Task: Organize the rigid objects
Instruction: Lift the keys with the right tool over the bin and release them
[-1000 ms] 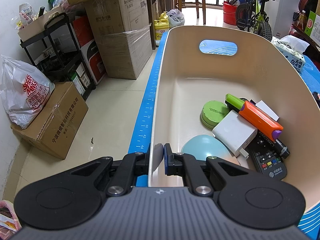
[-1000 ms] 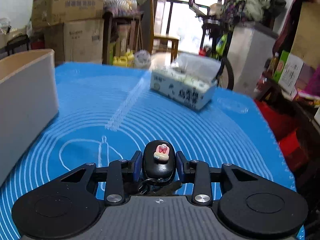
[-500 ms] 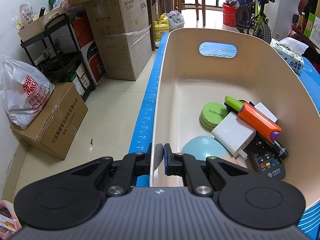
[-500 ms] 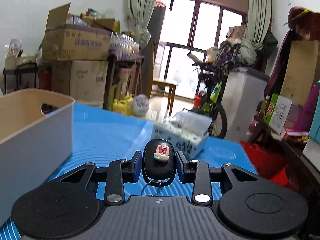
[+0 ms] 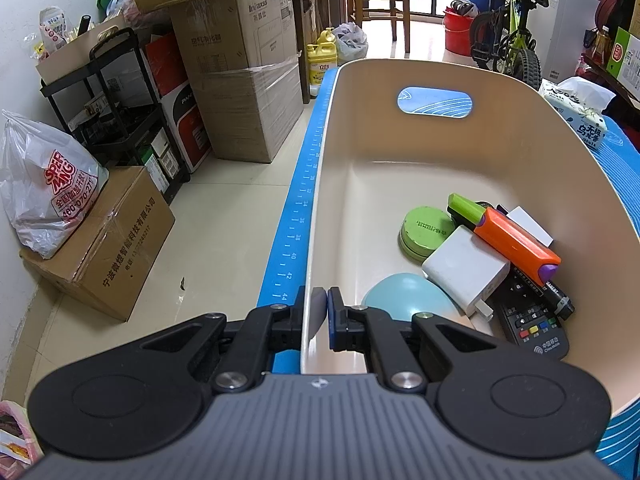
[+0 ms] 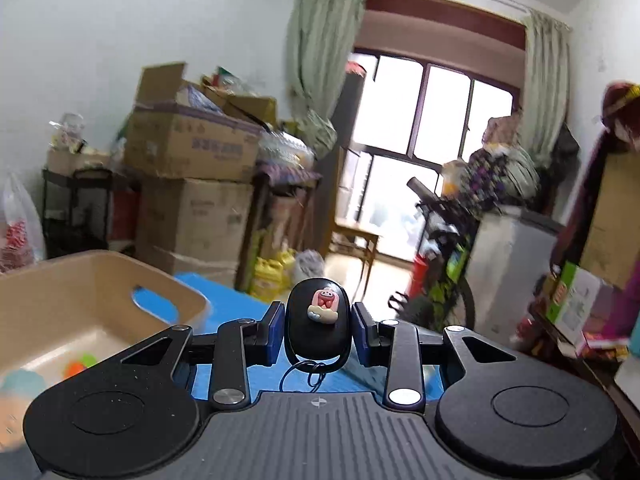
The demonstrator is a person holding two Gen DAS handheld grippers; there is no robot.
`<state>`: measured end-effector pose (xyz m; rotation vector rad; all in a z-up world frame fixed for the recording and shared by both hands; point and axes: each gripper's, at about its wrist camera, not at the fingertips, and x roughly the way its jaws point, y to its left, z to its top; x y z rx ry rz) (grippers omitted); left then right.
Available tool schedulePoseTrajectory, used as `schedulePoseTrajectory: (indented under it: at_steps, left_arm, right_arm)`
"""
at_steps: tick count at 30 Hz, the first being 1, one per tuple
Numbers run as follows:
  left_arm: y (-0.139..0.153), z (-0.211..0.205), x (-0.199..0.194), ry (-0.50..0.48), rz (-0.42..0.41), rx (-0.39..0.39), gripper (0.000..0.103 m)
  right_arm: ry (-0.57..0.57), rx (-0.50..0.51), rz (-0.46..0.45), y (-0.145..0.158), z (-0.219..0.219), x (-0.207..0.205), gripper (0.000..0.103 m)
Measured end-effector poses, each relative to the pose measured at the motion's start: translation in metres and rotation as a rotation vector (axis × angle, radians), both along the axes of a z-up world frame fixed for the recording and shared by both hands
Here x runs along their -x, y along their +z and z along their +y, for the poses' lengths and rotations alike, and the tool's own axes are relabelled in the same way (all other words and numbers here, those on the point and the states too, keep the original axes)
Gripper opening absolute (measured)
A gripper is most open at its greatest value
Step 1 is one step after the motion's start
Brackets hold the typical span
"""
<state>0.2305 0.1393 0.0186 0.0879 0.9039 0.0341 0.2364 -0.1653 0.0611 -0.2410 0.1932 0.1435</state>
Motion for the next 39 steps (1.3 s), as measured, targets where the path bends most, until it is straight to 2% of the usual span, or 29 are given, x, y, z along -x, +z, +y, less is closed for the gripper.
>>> schedulePoseTrajectory:
  at_steps: [7,13,17,23,32,39]
  left_arm:
    - [0.001,0.0,0.002,0.0,-0.002,-0.002,0.01]
    - [0.001,-0.001,0.003,0.0,-0.003,-0.006,0.01]
    - [0.001,-0.001,0.003,-0.001,-0.002,-0.004,0.01]
    - [0.001,-0.002,0.002,0.0,-0.003,-0.004,0.01]
    - [0.003,-0.003,0.002,0.0,-0.003,-0.006,0.009]
    - [0.003,-0.003,0.003,0.0,-0.003,-0.006,0.009]
  right_arm:
    - [0.156,0.006,-0.066,0.035,0.05,0.009,0.042]
    - [0.28,0.015,-0.023,0.035,0.101,0.009,0.042]
    - [0.327,0.074,0.04,0.019,0.133,0.006,0.042]
    - [0.352,0.14,0.194,-0.008,0.161,-0.004,0.042]
    - [0.341,0.198,0.387,-0.036,0.17,-0.021,0.042]
    - [0.335,0.209,0.458,-0.048,0.168,-0.023,0.043]
